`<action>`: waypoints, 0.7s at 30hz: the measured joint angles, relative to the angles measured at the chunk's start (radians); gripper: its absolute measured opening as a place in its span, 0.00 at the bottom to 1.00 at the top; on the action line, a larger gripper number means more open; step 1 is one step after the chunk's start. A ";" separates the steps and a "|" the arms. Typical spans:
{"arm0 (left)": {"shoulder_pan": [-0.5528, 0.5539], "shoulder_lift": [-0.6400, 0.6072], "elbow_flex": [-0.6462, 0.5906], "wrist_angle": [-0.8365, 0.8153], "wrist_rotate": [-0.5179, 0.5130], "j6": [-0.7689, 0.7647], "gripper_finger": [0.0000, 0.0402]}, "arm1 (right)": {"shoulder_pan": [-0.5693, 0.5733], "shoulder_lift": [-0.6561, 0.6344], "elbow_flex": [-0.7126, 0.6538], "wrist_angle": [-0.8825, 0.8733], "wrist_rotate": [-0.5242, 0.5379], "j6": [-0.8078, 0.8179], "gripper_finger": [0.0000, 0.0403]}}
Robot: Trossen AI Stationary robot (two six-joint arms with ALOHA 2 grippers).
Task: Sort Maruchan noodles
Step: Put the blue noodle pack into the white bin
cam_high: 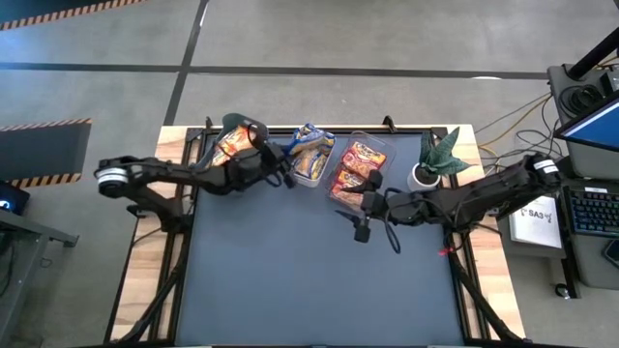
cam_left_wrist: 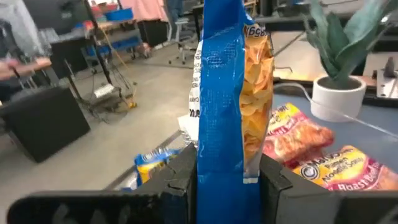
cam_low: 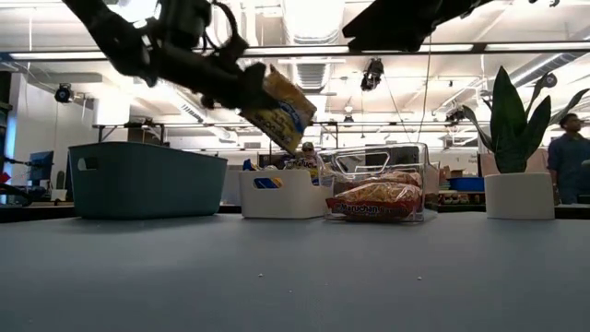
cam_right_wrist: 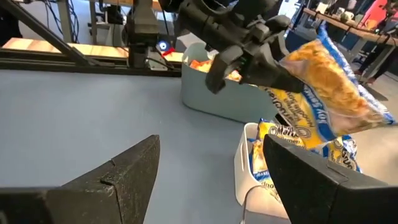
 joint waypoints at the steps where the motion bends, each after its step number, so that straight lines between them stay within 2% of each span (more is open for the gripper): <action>1: 0.008 0.020 0.005 0.008 0.005 -0.020 0.19 | 0.000 0.003 0.000 0.000 0.000 0.003 0.68; 7: 0.014 0.130 0.072 -0.014 0.010 -0.120 0.19 | 0.000 0.027 0.000 0.000 0.001 0.022 0.69; 11: 0.020 0.171 0.137 -0.187 -0.020 -0.217 0.19 | 0.000 0.030 0.000 0.000 0.001 0.037 0.68; 17: 0.022 0.200 0.252 -0.392 -0.026 -0.276 0.19 | 0.000 0.033 0.000 0.000 0.001 0.050 0.67; 21: 0.026 0.201 0.300 -0.488 -0.027 -0.339 0.19 | 0.000 0.033 0.000 -0.001 0.000 0.070 0.67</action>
